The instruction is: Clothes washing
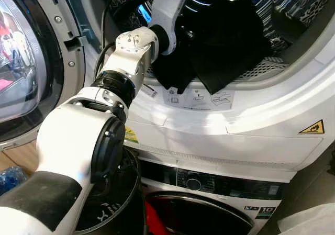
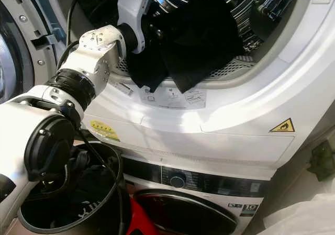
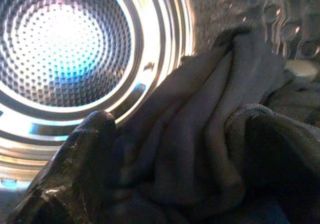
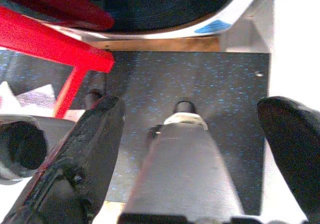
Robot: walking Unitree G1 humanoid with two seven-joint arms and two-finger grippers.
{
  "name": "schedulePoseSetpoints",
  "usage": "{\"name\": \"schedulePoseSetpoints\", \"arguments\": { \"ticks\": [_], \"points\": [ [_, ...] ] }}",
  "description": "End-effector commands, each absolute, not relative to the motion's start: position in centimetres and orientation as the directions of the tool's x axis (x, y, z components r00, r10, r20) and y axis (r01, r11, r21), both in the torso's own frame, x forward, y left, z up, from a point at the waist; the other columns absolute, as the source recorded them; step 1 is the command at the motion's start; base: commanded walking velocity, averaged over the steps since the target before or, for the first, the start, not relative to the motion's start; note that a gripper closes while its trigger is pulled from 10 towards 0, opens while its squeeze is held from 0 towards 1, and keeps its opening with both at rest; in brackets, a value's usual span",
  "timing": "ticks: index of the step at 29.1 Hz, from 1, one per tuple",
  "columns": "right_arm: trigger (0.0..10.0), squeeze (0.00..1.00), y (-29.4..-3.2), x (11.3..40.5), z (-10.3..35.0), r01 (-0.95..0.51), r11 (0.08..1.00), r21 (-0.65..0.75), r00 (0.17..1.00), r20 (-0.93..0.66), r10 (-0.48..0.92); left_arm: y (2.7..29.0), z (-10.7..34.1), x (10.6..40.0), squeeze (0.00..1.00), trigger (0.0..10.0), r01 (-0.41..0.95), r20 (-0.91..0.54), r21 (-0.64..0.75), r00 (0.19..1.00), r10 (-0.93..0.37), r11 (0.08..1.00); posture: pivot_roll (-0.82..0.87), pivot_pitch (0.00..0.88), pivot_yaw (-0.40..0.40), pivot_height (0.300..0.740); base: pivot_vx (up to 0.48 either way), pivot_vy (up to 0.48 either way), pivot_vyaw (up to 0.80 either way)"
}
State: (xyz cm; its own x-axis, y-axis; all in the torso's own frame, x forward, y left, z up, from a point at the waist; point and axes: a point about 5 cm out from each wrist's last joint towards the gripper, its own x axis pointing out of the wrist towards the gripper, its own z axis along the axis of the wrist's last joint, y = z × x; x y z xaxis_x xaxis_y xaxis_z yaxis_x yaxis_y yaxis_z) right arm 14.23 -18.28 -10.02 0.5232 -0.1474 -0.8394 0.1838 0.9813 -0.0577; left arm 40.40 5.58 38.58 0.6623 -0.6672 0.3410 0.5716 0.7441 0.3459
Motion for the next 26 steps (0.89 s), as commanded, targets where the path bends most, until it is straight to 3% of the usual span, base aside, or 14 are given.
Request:
{"name": "schedulePoseSetpoints", "arguments": {
  "ticks": [1, 4, 7, 15, 20, 21, 26],
  "points": [
    [10.0, 0.0, -17.8, 14.1, -10.1, 0.181, 0.982, -0.046, 0.513, -0.848, -0.134, 5.9, 39.8, 40.1, 0.0, 10.0, 0.551, 0.381, 0.377, 0.64, -0.667, 0.745, -0.09, 0.0, 0.145, 0.74, 0.0, 0.0, 0.0],
    [10.0, 0.0, -17.7, 14.3, -10.1, 0.186, 0.982, -0.041, 0.515, -0.847, -0.133, 5.7, 40.5, 39.7, 0.0, 10.0, 0.578, 0.422, 0.346, 0.607, -0.673, 0.739, -0.07, 0.0, 0.143, 0.74, 0.0, 0.0, 0.0],
    [10.0, 0.0, -17.4, 14.4, -10.1, 0.179, 0.983, -0.037, 0.517, -0.847, -0.126, 4.9, 41.7, 38.4, 0.0, 10.0, 0.616, 0.464, 0.44, 0.467, -0.752, 0.654, -0.06, 0.0, 0.135, 0.74, 0.0, 0.0, 0.0],
    [10.0, 0.0, -17.4, 14.8, -9.9, 0.172, 0.985, -0.028, 0.523, -0.845, -0.116, 5.2, 41.9, 35.9, 0.0, 10.0, 0.618, 0.536, 0.503, 0.326, -0.779, 0.604, -0.01, 0.0, 0.13, 0.74, 0.0, 0.0, 0.0],
    [10.0, 0.0, -17.4, 14.7, -10.0, 0.17, 0.985, -0.028, 0.521, -0.846, -0.114, 5.0, 40.7, 34.4, 0.0, 10.0, 0.567, 0.526, 0.553, 0.331, -0.783, 0.611, 0.01, 0.0, 0.132, 0.74, 0.0, 0.0, 0.0],
    [10.0, 0.0, -17.2, 14.6, -10.0, 0.167, 0.986, -0.027, 0.517, -0.849, -0.11, 4.5, 39.1, 33.5, 0.0, 10.0, 0.513, 0.521, 0.57, 0.379, -0.765, 0.642, 0.01, 0.0, 0.132, 0.74, 0.0, 0.0, 0.0],
    [10.0, 0.0, -16.9, 14.4, -10.1, 0.159, 0.987, -0.025, 0.512, -0.853, -0.104, 3.6, 35.6, 32.5, 0.0, 10.0, 0.536, 0.528, 0.435, 0.5, -0.687, 0.724, 0.03, 0.0, 0.128, 0.74, 0.0, 0.0, 0.0]
  ]
}}
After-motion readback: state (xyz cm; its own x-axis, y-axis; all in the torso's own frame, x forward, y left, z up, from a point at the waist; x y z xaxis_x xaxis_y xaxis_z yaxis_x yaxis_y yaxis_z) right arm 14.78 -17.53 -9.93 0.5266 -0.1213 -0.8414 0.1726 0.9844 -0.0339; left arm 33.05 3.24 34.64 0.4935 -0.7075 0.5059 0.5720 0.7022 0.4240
